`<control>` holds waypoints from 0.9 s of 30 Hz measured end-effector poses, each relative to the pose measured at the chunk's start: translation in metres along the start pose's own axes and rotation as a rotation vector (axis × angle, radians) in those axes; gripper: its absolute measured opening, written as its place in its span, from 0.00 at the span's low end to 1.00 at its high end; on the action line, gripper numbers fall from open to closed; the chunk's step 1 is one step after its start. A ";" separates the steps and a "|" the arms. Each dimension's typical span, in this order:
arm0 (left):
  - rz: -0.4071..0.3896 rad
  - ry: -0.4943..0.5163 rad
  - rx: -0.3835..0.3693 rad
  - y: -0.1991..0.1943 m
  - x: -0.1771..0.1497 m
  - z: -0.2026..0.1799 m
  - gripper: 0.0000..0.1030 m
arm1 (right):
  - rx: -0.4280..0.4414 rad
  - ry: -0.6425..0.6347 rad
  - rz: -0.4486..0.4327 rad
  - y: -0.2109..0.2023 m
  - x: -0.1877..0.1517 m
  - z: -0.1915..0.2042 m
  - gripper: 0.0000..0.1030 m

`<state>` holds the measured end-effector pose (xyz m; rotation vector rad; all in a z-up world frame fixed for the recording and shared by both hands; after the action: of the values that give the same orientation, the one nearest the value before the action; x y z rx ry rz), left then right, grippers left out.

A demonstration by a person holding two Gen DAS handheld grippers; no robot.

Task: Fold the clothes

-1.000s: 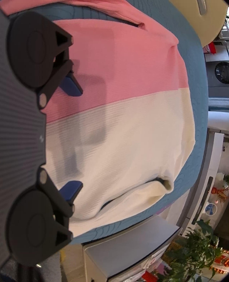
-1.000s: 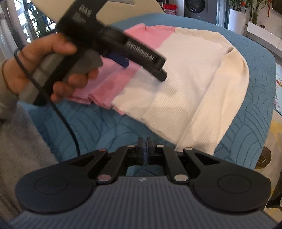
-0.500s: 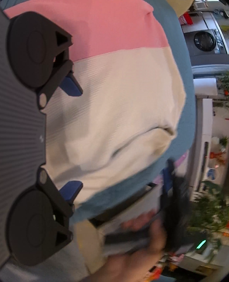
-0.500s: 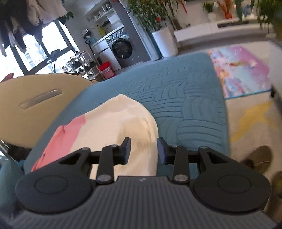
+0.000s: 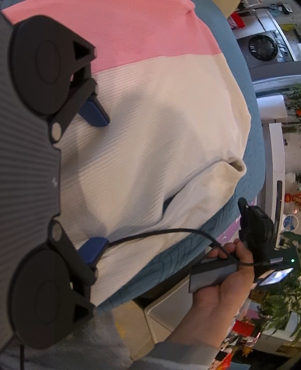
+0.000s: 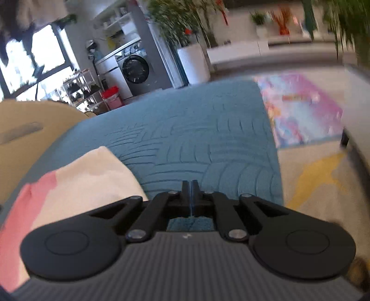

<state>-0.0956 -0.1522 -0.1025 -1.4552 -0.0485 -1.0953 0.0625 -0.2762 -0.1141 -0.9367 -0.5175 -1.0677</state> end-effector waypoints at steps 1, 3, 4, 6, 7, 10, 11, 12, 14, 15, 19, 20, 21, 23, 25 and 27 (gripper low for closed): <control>0.000 0.001 0.000 0.000 0.001 -0.001 1.00 | 0.048 0.010 -0.007 0.000 0.000 0.001 0.07; 0.001 -0.009 -0.010 0.000 0.001 -0.001 1.00 | 0.124 0.007 -0.001 0.002 0.001 0.005 0.14; 0.002 -0.010 -0.011 0.000 0.001 0.000 1.00 | 0.153 -0.022 0.029 0.007 0.001 0.009 0.29; 0.002 -0.013 -0.015 -0.001 0.000 0.001 1.00 | 0.167 -0.036 0.070 0.016 -0.006 0.010 0.53; 0.002 -0.015 -0.016 -0.001 0.000 0.001 1.00 | 0.172 -0.041 0.088 0.021 -0.009 0.010 0.55; 0.005 -0.020 -0.018 -0.003 0.000 0.003 1.00 | 0.173 -0.087 0.117 0.027 -0.014 0.015 0.47; 0.006 -0.021 -0.018 -0.002 0.001 0.003 1.00 | 0.165 -0.096 0.121 0.028 -0.012 0.016 0.09; 0.007 -0.022 -0.017 -0.001 0.001 0.003 1.00 | 0.157 -0.101 0.124 0.029 -0.009 0.017 0.05; 0.006 -0.020 -0.015 0.000 0.002 0.003 1.00 | 0.141 -0.134 0.118 0.029 -0.006 0.021 0.05; 0.006 -0.020 -0.014 0.000 0.001 0.003 1.00 | 0.124 -0.148 0.090 0.027 -0.004 0.021 0.05; 0.006 -0.030 -0.017 -0.001 0.001 0.005 1.00 | 0.017 -0.189 -0.028 0.018 0.003 0.020 0.06; 0.007 -0.037 -0.019 0.000 0.002 0.006 1.00 | -0.036 -0.210 -0.048 0.018 0.004 0.019 0.06; 0.008 -0.041 -0.020 0.000 0.002 0.006 1.00 | -0.058 -0.218 -0.022 0.022 0.000 0.017 0.08; 0.011 -0.049 -0.020 -0.001 0.002 0.010 1.00 | -0.090 -0.218 0.024 0.029 -0.006 0.015 0.08; -0.001 -0.053 -0.019 -0.006 0.006 0.016 1.00 | -0.127 -0.209 0.023 0.027 -0.007 0.015 0.20; -0.018 -0.067 -0.019 -0.011 0.010 0.024 1.00 | -0.150 -0.187 -0.057 0.010 0.002 0.024 0.38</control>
<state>-0.0828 -0.1358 -0.0830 -1.5108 -0.0988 -1.0638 0.0740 -0.2553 -0.1039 -1.1669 -0.6281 -1.0872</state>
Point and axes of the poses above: each gripper's, at about its wrist camera, not at the fingertips, and y roughly the way its jaws point, z to its left, x to its top, the point moved 3 cm from there along y, roughly the way its jaws point, and after that the axes turned 14 degrees about x, right-handed, at the moved point
